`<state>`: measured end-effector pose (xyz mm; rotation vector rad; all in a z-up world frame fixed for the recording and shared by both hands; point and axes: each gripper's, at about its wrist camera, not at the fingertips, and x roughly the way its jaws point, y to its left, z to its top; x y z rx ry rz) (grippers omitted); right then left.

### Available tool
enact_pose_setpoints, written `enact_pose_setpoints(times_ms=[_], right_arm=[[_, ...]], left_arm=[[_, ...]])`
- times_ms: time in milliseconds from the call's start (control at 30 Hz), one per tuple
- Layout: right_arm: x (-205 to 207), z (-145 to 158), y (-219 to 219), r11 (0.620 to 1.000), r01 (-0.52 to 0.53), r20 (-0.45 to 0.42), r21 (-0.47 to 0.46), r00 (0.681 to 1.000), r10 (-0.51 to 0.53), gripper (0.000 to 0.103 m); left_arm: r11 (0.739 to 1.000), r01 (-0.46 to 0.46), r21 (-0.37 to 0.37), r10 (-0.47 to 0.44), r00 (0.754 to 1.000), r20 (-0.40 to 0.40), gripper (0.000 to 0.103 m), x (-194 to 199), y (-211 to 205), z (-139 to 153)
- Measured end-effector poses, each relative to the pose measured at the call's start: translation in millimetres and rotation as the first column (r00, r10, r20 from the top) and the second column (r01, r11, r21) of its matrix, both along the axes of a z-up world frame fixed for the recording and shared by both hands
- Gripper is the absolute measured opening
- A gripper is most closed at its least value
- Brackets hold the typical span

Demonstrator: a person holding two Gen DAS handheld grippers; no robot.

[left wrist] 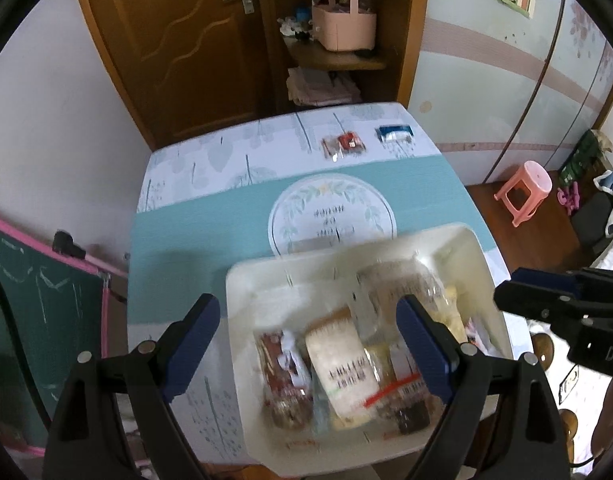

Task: Organize snacks
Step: 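Lift both tools from the tray toward the last snacks on the table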

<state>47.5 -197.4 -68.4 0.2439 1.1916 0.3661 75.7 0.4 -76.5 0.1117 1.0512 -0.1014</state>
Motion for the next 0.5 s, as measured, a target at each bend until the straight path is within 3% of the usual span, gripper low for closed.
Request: enact_pose_setpoints(times_ms=[267,500], right_arm=[[62.9,36.4,-18.4,0.996,0.056,0.092,-0.076,0.995,-0.049,0.032],[144.5,57.4,-43.6,0.982,0.143,0.122,-0.124,0.984,-0.128,0.04]], left_arm=[[0.99,0.12,0.073,-0.124,0.99,0.065,0.089,73.5,-10.0,28.4],[0.953,0.276,0.126,-0.285,0.957,0.06,0.089,166.0,-37.6,23.1]])
